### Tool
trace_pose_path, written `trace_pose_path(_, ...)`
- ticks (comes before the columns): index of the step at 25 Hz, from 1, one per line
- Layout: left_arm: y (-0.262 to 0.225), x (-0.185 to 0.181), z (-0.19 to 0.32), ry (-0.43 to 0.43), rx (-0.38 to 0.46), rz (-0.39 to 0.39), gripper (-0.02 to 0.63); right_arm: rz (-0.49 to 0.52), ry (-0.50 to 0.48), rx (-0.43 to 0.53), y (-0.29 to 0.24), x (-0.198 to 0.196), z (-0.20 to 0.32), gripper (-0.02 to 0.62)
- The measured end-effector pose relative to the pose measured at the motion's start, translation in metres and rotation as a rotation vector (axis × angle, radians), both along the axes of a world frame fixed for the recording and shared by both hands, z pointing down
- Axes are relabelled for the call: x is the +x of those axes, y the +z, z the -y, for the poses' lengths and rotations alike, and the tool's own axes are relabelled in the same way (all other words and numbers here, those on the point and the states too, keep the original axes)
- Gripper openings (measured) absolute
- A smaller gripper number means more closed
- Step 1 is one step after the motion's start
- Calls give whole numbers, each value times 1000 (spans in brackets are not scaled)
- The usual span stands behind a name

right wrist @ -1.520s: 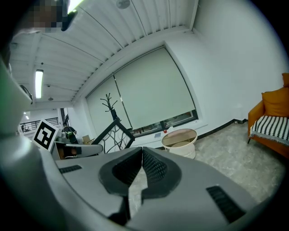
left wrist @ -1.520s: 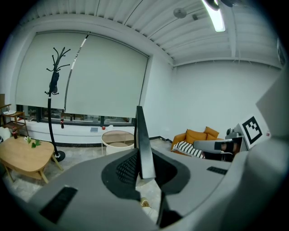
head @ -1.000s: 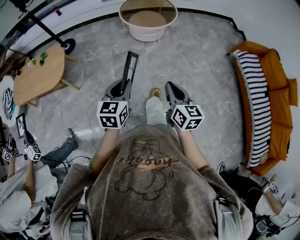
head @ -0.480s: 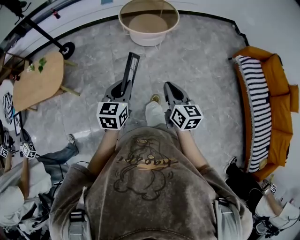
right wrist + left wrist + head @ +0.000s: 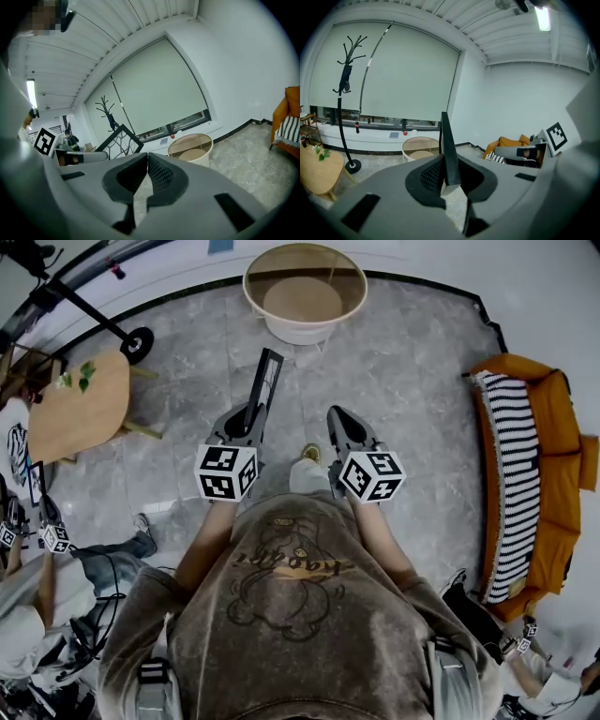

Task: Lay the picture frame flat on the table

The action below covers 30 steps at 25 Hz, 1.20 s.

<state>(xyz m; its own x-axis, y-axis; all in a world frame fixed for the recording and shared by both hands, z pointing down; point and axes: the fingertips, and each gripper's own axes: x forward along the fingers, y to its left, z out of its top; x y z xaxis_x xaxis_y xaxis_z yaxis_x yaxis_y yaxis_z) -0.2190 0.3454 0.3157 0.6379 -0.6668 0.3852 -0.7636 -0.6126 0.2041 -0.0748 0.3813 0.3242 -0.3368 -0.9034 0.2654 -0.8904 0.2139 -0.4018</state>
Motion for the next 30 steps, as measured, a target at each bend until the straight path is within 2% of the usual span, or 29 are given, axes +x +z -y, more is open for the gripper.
trace_pose_path(15, -3, 50, 88, -42, 10, -13, 61, -18, -53, 10, -4, 54, 97, 20)
trace_pose_path(30, 0, 75, 128, -104, 9, -29, 61, -11, -114, 11, -1, 80, 140, 20)
